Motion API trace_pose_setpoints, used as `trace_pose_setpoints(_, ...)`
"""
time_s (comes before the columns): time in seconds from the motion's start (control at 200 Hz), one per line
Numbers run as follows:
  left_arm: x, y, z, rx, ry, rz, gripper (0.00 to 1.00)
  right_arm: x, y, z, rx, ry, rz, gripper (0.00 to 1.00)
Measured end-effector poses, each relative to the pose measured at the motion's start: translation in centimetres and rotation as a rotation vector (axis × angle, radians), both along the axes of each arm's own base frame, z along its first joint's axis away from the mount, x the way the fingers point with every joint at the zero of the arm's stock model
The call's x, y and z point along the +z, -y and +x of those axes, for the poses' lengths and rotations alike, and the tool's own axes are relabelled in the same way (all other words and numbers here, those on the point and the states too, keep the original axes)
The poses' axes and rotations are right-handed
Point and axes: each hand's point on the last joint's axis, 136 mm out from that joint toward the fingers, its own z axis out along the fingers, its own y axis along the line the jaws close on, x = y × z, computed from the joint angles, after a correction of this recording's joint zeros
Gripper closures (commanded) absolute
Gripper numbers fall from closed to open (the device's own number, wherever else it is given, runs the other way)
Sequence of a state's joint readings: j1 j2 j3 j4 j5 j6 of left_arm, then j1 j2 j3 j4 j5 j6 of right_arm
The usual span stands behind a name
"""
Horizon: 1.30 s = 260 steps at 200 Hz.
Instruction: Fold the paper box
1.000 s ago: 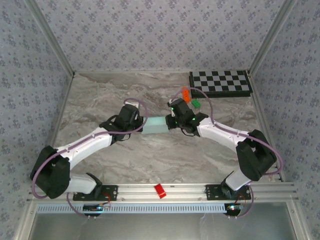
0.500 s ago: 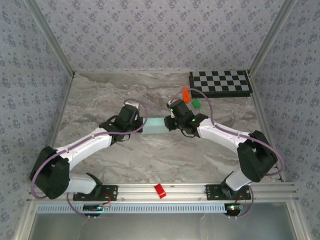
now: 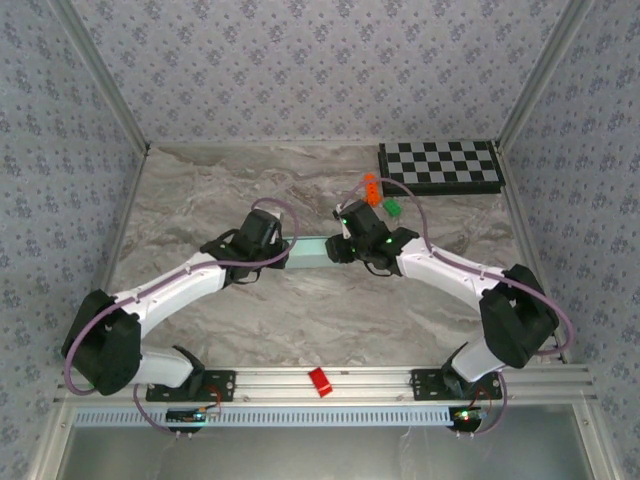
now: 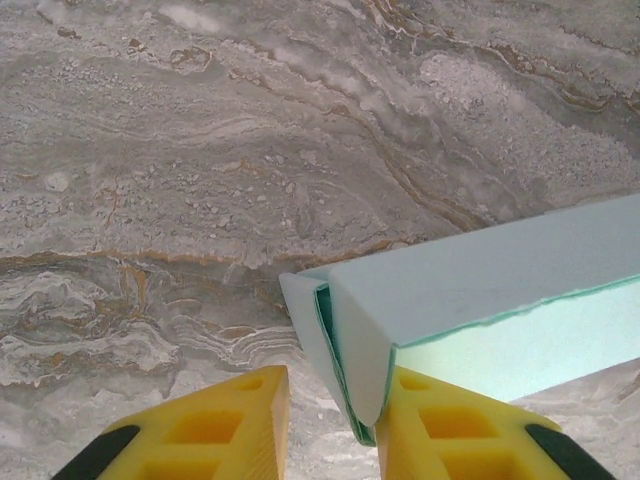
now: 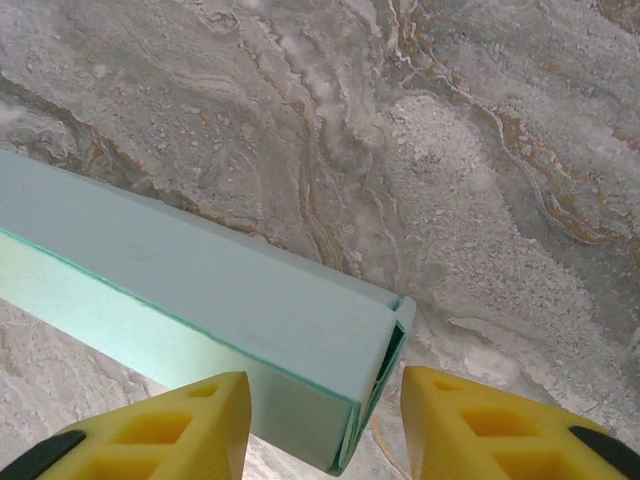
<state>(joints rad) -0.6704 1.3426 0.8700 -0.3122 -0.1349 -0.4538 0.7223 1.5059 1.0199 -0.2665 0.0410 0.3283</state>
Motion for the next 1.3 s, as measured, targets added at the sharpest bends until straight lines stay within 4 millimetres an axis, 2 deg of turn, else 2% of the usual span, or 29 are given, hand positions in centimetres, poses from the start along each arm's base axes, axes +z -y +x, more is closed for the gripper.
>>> trace_pose_setpoints(0.2,-0.1,0.0,-0.4,-0.015,-0.014,0.02,0.68,1.2,0.2,0.0,0.002,0.017,0.023,0.51)
trace_pose_setpoints(0.55,0.9,0.1,-0.3,-0.026,0.002,0.021,0.64,1.3,0.9,0.3,-0.008,-0.004,0.038,0.51)
trace_pose_setpoints(0.695,2.1,-0.1,-0.5,-0.031,0.026,0.006,0.6,2.4,0.8,0.5,-0.001,0.001,0.071,0.52)
trace_pose_setpoints(0.83,4.1,0.0,-0.5,-0.037,0.061,-0.021,0.58,3.6,0.6,0.8,0.008,0.007,0.105,0.52)
trace_pose_setpoints(0.975,6.3,0.4,0.4,-0.026,0.094,-0.053,0.56,4.9,0.6,1.6,-0.012,0.01,0.149,0.51)
trace_pose_setpoints(1.104,7.4,0.3,1.9,0.016,0.09,-0.077,0.52,6.1,0.7,2.5,-0.048,0.016,0.183,0.52)
trace_pose_setpoints(1.204,7.4,0.2,3.3,0.051,0.07,-0.087,0.52,6.3,0.6,3.4,-0.077,0.007,0.202,0.52)
trace_pose_setpoints(1.299,6.6,0.1,4.2,0.075,0.034,-0.088,0.52,5.7,0.5,4.0,-0.097,-0.014,0.203,0.52)
